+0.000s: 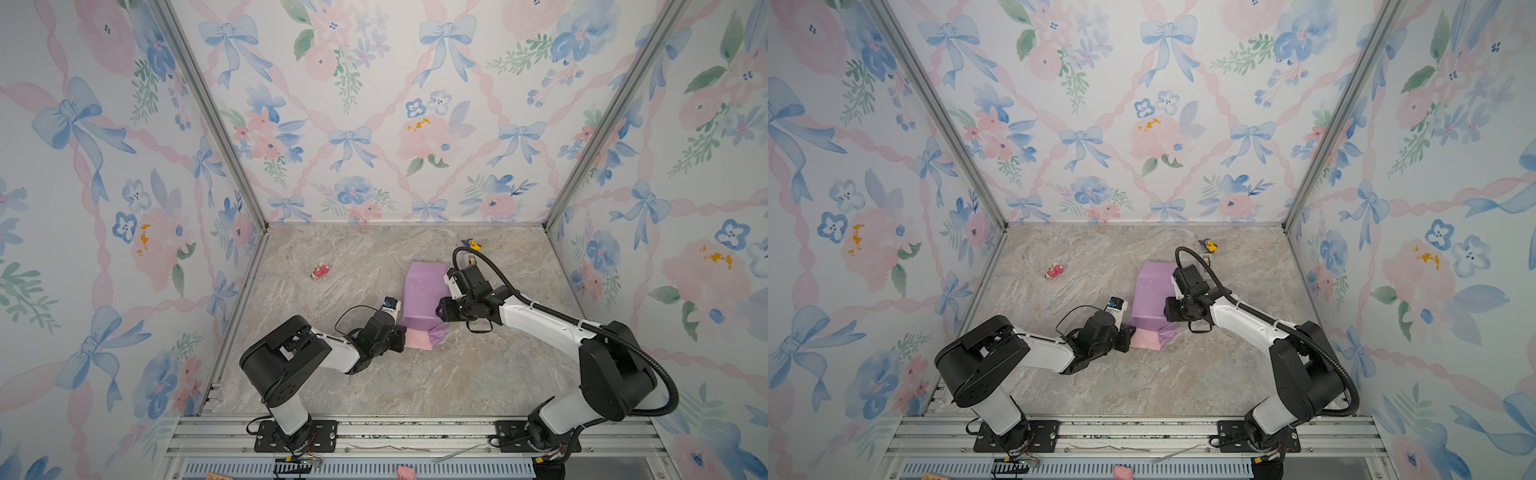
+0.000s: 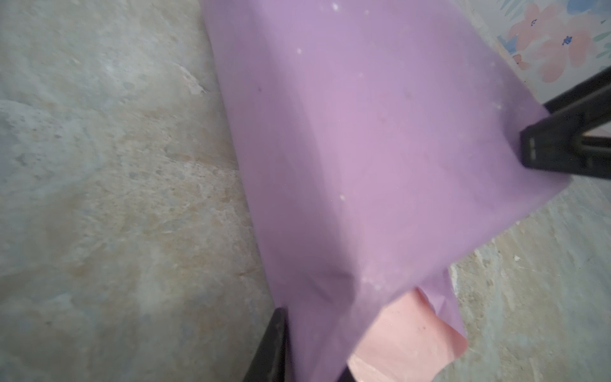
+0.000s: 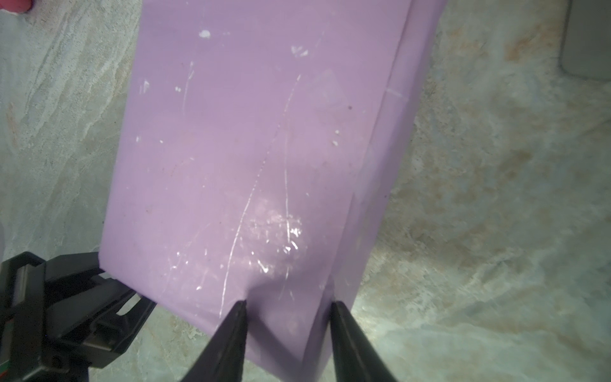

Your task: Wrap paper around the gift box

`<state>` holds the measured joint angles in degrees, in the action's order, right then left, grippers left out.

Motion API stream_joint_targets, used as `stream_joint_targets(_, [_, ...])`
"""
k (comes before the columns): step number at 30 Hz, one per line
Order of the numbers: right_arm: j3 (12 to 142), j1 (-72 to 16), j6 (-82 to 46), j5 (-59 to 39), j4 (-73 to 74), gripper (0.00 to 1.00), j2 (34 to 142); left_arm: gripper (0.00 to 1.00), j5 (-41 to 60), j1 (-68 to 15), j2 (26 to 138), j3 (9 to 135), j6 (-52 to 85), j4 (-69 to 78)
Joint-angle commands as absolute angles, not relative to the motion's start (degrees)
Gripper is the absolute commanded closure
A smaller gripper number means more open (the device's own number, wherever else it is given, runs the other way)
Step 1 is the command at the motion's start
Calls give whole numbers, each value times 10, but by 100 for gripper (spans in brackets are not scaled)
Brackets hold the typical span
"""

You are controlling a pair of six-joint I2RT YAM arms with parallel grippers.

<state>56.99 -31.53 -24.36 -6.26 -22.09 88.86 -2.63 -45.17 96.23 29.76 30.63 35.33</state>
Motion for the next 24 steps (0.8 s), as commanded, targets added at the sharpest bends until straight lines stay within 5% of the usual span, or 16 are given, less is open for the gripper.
stream_joint_targets(1, [563,-310,-237,-62,-230,56,897,78,-45,-454,952,314,300,327])
stream_joint_targets(9, [557,-310,-237,-63,-227,57,893,82,-59,-455,975,334,295,311])
stream_joint_targets(13, [555,-310,-237,-63,-225,57,892,100,-66,-459,982,344,290,305])
stream_joint_targets(19, [555,-310,-237,-64,-223,57,893,100,-86,-471,970,349,284,286])
stream_joint_targets(24, [558,-310,-236,-66,-224,57,890,80,-99,-475,969,347,289,264])
